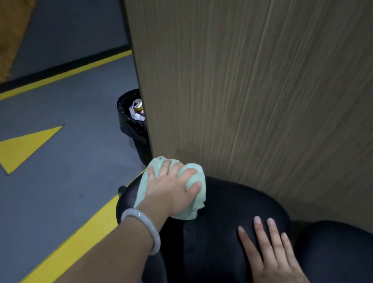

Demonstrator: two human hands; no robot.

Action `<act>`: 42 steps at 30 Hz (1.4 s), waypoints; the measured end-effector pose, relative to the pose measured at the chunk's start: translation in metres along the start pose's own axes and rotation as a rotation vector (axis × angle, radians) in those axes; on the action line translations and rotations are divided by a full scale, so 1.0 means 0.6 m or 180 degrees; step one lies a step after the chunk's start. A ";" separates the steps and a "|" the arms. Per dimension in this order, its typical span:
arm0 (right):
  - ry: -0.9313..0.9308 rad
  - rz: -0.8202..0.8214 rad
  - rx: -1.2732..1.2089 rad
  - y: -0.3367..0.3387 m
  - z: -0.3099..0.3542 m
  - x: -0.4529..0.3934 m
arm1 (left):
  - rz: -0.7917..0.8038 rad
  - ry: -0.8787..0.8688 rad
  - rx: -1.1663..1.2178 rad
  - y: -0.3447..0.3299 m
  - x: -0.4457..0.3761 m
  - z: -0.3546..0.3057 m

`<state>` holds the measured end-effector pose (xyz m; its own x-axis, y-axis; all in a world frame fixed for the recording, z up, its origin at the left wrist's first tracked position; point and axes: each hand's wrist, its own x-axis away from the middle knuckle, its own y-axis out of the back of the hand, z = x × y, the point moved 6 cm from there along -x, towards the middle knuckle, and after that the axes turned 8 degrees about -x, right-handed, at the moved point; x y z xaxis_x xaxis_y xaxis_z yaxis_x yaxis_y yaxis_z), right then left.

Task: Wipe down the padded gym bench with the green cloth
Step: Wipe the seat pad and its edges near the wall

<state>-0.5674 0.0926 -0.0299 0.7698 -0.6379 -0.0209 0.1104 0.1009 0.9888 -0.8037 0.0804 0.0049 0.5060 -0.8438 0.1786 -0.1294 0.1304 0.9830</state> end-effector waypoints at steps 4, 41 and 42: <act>-0.0123 0.0297 -0.0002 0.000 -0.002 0.007 | 0.0072 0.0650 0.0175 -0.014 0.057 0.056; -0.0105 0.0645 -0.0171 0.004 -0.004 -0.002 | 0.0123 0.0553 0.0046 -0.030 0.059 0.046; -0.0089 0.0666 -0.0223 0.005 0.001 -0.001 | 0.0184 0.0569 0.0050 -0.026 0.045 0.045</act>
<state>-0.5679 0.0931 -0.0267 0.7630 -0.6183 0.1887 -0.0057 0.2855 0.9584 -0.8109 0.0416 -0.0065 0.6405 -0.7292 0.2410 -0.1753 0.1666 0.9703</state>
